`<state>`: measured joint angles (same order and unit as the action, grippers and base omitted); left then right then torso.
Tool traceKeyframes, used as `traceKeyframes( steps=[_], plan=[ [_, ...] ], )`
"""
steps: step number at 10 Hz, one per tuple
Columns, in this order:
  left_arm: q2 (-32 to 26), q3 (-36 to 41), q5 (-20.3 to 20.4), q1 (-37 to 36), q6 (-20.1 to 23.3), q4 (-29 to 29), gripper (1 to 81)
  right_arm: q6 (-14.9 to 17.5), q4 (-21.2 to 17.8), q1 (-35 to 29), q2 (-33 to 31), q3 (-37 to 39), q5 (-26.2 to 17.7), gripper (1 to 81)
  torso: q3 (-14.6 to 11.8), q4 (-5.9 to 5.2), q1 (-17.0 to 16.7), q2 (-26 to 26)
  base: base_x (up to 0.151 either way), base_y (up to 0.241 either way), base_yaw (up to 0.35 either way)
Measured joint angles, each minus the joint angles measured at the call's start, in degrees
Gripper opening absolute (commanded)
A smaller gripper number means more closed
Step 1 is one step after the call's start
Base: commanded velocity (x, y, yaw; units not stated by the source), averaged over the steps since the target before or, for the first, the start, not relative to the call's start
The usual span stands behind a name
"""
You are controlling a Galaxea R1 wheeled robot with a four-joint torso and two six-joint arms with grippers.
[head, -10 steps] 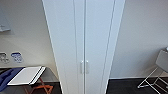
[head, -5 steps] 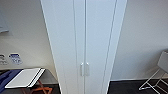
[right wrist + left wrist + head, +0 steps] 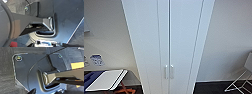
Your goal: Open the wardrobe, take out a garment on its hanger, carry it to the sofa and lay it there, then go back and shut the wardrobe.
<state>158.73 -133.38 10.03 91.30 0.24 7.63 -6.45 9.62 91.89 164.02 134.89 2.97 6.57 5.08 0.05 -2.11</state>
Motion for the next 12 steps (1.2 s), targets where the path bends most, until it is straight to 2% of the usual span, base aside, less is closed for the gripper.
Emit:
traceKeyframes(
  steps=[7,9,12],
  plan=[
    [0.0,0.0,-0.09,0.0,-0.02,0.0,81.1,0.01,0.0,-0.16,-0.32,-0.13,0.05,81.1,0.0,0.0,0.02,0.02,0.0,0.0,0.0],
    [-1.34,2.15,-0.11,-0.26,-0.04,-0.02,81.1,-0.05,0.0,-0.61,-3.08,-4.33,0.02,81.1,0.0,0.0,0.02,0.02,0.0,0.0,0.0],
    [-8.24,10.69,-0.2,-1.91,-0.06,-0.02,81.1,-0.24,0.0,-3.74,-10.78,-16.53,-0.09,81.1,0.0,0.0,0.02,0.02,0.0,0.0,0.0]
  ],
)
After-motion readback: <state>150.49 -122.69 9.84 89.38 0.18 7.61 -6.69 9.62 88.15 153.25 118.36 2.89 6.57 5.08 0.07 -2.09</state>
